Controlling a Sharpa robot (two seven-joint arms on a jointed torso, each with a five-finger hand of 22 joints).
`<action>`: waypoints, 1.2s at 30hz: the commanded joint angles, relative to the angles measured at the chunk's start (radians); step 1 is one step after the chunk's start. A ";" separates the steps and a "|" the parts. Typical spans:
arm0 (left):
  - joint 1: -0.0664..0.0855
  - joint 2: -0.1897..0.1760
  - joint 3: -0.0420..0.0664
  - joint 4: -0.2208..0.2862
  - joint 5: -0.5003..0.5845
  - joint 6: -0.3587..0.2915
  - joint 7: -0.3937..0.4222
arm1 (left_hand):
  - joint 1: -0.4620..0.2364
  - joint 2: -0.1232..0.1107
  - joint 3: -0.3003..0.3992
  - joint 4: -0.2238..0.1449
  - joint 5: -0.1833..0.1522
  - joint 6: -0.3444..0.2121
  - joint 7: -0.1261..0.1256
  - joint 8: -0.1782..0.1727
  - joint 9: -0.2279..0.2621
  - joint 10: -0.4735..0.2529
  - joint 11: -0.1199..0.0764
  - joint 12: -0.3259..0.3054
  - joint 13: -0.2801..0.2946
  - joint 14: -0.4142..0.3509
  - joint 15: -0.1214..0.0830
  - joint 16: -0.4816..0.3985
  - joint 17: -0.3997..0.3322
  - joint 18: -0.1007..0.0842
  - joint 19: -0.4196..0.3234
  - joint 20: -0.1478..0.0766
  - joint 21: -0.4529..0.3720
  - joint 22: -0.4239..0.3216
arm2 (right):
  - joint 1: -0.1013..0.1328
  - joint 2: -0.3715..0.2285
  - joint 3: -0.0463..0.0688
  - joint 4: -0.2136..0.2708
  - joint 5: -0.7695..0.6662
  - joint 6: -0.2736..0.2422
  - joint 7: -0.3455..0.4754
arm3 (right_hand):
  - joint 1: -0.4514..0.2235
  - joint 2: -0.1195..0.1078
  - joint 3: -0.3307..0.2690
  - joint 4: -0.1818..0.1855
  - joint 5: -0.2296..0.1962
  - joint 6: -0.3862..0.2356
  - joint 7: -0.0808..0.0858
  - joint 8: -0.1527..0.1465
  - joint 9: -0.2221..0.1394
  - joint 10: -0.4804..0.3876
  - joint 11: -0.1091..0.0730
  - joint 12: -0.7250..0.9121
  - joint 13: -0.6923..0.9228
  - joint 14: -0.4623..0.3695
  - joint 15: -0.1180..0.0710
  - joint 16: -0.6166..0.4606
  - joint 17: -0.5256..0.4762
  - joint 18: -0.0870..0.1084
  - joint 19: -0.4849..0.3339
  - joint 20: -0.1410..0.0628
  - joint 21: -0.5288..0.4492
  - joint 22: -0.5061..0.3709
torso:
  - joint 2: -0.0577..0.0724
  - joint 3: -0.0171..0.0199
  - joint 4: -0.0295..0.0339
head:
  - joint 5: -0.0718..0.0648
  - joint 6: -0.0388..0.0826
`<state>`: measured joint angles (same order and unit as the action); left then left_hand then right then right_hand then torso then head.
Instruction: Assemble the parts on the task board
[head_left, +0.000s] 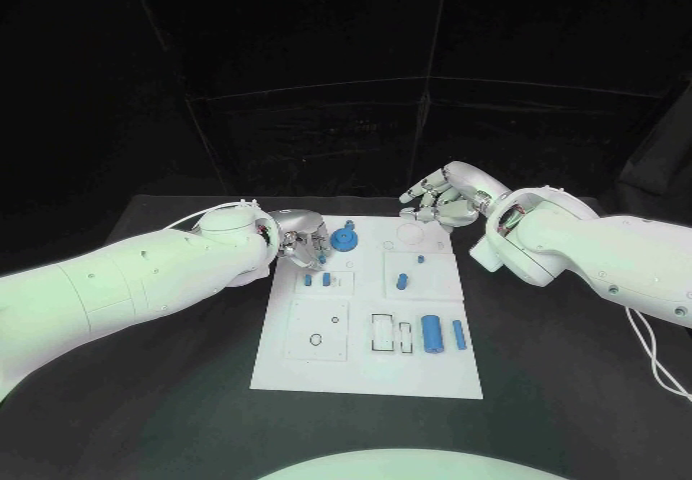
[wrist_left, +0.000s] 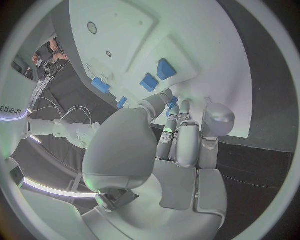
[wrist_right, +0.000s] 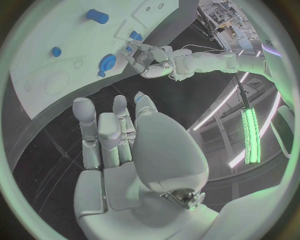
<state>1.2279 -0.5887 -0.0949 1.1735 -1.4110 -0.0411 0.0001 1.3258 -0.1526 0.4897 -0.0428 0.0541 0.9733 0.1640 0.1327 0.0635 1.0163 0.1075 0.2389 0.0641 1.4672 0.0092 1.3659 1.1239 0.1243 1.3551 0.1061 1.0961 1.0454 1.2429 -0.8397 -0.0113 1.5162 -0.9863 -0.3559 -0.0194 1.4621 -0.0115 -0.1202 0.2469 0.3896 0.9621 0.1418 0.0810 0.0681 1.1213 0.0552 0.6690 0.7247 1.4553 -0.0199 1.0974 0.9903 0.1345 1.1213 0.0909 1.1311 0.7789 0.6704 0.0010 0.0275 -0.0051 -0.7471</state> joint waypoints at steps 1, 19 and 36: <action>0.001 -0.004 0.001 0.002 0.031 -0.002 -0.007 | -0.008 -0.001 -0.009 0.000 -0.001 -0.007 0.004 -0.007 0.001 -0.014 0.001 -0.009 0.001 0.009 0.010 -0.006 -0.002 -0.004 0.000 0.011 -0.006 -0.001 | 0.002 -0.001 0.001 -0.004 -0.008 0.017 -0.020 | 0.014 0.004 0.001 0.010 0.002 -0.003 0.006 0.001 0.000 -0.016 0.004 -0.023 -0.025 -0.012 0.002 -0.030 -0.025 0.023 -0.018 0.001 -0.026 -0.034 | 0.000 -0.0003 -0.0004 | 0.001 0.001; 0.004 -0.115 0.003 0.042 0.828 -0.208 0.253 | 0.031 0.046 -0.139 0.035 0.001 -0.049 0.039 -0.046 0.005 -0.155 0.035 -0.015 0.007 -0.059 0.037 -0.092 -0.186 0.045 -0.113 0.038 -0.252 -0.237 | -0.009 -0.001 0.000 -0.057 -0.474 0.171 -0.110 | 0.202 0.018 0.038 -0.047 -0.195 0.085 -0.005 0.019 0.000 -0.064 0.015 -0.384 -0.427 -0.021 0.009 -0.255 -0.219 0.044 -0.047 0.003 -0.155 -0.186 | -0.001 0.0006 -0.0002 | -0.012 0.016; 0.004 -0.191 0.001 0.124 1.346 -0.160 0.433 | 0.016 0.082 -0.173 0.059 0.001 -0.002 0.035 -0.016 0.004 -0.094 0.025 0.082 0.007 -0.267 0.034 -0.346 -0.602 0.060 -0.222 0.038 -0.429 -0.370 | -0.068 0.028 -0.001 -0.067 -0.776 0.213 -0.125 | 0.204 -0.001 0.058 -0.045 -0.245 0.070 -0.003 -0.015 -0.003 -0.071 0.025 -0.476 -0.572 0.003 0.013 -0.206 -0.165 0.033 -0.006 0.002 -0.111 -0.121 | 0.001 -0.0011 -0.0003 | -0.013 0.024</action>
<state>1.2307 -0.7794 -0.0943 1.2923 -0.1865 -0.2083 0.3726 1.3457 -0.0801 0.3202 0.0164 0.0541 0.9653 0.1982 0.1133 0.0678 0.9180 0.1328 0.3183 0.0701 1.2043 0.0428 1.0241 0.5268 0.1782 1.1424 0.1437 0.6698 0.6771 1.1748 -0.8133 -0.0123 1.4499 -1.6824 -0.1750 -0.1410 1.6635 -0.0025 -0.0674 0.2022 0.1515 1.0394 0.1369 0.0692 0.0668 1.0553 0.0758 0.1954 0.1552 1.4546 -0.0074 0.8882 0.8247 0.1792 1.1068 0.0929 1.0165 0.6570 0.6698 -0.0003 0.0280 -0.0236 -0.7237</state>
